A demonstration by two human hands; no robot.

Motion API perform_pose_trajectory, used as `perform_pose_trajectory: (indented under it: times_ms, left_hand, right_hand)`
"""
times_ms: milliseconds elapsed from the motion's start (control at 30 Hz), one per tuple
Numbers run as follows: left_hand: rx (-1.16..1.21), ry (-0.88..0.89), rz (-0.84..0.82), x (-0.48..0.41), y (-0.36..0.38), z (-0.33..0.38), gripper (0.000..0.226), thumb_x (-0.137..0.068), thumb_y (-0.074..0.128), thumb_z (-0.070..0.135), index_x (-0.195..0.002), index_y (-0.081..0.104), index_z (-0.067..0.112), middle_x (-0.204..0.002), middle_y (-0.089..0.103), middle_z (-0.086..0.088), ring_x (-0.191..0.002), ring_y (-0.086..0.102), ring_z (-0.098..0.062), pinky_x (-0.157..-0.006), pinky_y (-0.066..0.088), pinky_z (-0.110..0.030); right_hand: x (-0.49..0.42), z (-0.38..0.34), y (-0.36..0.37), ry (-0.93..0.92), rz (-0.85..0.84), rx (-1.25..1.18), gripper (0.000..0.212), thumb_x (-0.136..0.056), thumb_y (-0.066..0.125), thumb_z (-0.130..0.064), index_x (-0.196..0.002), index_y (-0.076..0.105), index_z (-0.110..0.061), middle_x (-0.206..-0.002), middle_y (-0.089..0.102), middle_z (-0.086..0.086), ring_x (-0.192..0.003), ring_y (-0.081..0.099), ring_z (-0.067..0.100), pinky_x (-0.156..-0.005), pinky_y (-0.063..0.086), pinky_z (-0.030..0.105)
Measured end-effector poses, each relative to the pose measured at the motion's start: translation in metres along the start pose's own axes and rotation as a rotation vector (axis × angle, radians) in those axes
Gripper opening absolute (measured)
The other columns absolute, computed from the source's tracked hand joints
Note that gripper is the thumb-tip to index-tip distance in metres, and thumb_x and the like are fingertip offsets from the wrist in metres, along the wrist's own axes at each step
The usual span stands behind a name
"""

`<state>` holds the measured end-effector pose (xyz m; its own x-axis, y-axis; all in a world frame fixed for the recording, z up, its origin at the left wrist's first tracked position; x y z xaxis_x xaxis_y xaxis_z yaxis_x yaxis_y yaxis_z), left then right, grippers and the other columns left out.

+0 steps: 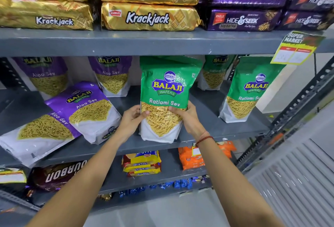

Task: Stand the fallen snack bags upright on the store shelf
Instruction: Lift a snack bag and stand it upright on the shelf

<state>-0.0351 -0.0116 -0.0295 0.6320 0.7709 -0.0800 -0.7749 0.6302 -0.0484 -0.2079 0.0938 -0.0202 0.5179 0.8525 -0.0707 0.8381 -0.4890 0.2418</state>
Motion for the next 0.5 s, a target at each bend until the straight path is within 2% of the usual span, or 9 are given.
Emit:
perform_pose_trajectory:
  times_ms: [100, 300, 400, 500]
  left_hand:
    - [-0.003, 0.011, 0.0, -0.002, 0.0, 0.004, 0.015, -0.087, 0.058, 0.01, -0.101, 0.061, 0.016, -0.092, 0.067, 0.004, -0.078, 0.066, 0.008, -0.067, 0.049, -0.006]
    - [-0.024, 0.041, 0.053, -0.011, 0.006, 0.008, 0.022, -0.085, 0.062, 0.006, -0.106, 0.059, 0.006, -0.092, 0.067, 0.004, -0.078, 0.066, 0.006, -0.066, 0.049, -0.005]
    - [-0.008, 0.065, 0.095, -0.018, 0.019, 0.01, 0.023, -0.081, 0.065, 0.002, -0.103, 0.057, 0.006, -0.09, 0.067, 0.001, -0.076, 0.066, 0.007, -0.066, 0.05, -0.007]
    - [-0.001, 0.067, 0.133, -0.026, 0.04, 0.008, 0.023, -0.08, 0.067, 0.004, -0.099, 0.056, 0.006, -0.095, 0.068, -0.009, -0.081, 0.067, -0.005, -0.071, 0.054, -0.014]
  right_hand:
    - [-0.002, -0.003, 0.0, -0.008, 0.011, 0.011, 0.039, -0.071, 0.075, 0.003, -0.104, 0.063, -0.014, -0.096, 0.075, -0.003, -0.092, 0.071, 0.017, -0.074, 0.058, 0.027]
    - [-0.015, -0.018, -0.01, -0.008, -0.017, 0.14, 0.041, -0.069, 0.077, 0.004, -0.102, 0.063, -0.017, -0.1, 0.072, -0.001, -0.091, 0.071, 0.012, -0.074, 0.057, 0.024]
    - [-0.029, -0.033, -0.023, -0.015, -0.029, 0.215, 0.047, -0.066, 0.077, 0.01, -0.107, 0.06, -0.006, -0.102, 0.07, 0.007, -0.085, 0.071, 0.009, -0.072, 0.058, 0.022]
    - [-0.041, -0.046, -0.041, -0.024, -0.026, 0.306, 0.054, -0.064, 0.077, 0.013, -0.113, 0.057, 0.003, -0.108, 0.068, 0.017, -0.086, 0.07, 0.014, -0.077, 0.059, 0.027]
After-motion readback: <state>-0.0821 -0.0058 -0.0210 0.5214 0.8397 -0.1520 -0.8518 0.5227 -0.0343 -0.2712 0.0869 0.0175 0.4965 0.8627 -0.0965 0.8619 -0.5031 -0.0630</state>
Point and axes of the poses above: each hand's wrist, its own x-axis away from the middle knuckle, its own y-axis out of the palm, z = x × y, the point moved 5 cm from there along -x, towards the middle knuckle
